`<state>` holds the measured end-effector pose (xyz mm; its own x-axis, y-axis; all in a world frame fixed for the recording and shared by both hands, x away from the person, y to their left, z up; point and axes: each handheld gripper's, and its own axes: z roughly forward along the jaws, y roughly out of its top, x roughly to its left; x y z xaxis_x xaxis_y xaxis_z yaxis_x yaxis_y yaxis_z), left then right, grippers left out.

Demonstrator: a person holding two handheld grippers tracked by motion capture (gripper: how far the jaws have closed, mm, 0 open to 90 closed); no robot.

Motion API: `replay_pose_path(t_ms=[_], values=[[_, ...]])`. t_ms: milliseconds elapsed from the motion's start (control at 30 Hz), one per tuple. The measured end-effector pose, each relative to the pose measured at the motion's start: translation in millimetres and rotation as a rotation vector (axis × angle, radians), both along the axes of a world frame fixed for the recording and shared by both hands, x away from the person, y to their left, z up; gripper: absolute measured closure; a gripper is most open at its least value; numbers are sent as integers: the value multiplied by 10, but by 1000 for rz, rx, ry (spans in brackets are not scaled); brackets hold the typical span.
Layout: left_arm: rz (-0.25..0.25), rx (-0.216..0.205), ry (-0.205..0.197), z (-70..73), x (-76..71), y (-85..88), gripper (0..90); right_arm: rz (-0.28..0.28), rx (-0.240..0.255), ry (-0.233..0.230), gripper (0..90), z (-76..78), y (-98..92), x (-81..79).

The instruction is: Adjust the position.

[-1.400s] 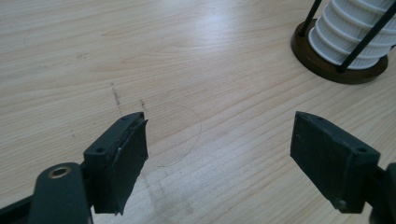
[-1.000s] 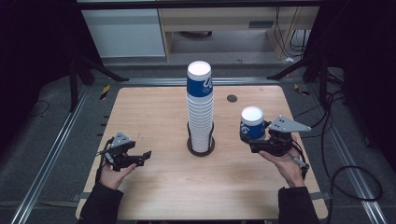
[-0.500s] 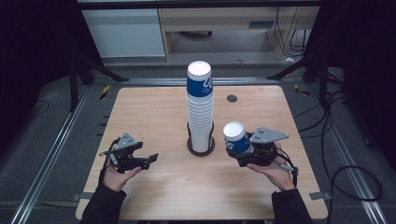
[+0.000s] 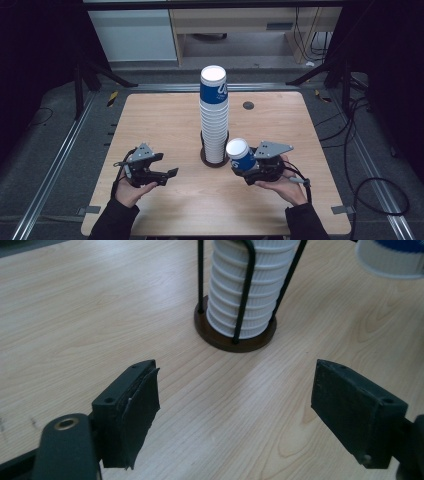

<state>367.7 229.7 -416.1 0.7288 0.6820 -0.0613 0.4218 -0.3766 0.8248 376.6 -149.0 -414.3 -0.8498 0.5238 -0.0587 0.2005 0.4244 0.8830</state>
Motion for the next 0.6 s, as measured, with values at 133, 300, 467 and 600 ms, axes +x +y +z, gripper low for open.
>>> replay_pose_path(t_ms=[133,300,467,600], values=[[-30,-7,-8,54,-30,-70,185,30,-14,8,207,-36,90,5],[-56,-9,-8,87,-53,-131,183,51,-18,15,207,-54,158,0],[-85,-23,-4,126,-50,-197,180,79,-21,25,207,-72,243,-18],[-96,-35,-8,163,-38,-246,179,91,-27,31,208,-87,295,-17]])
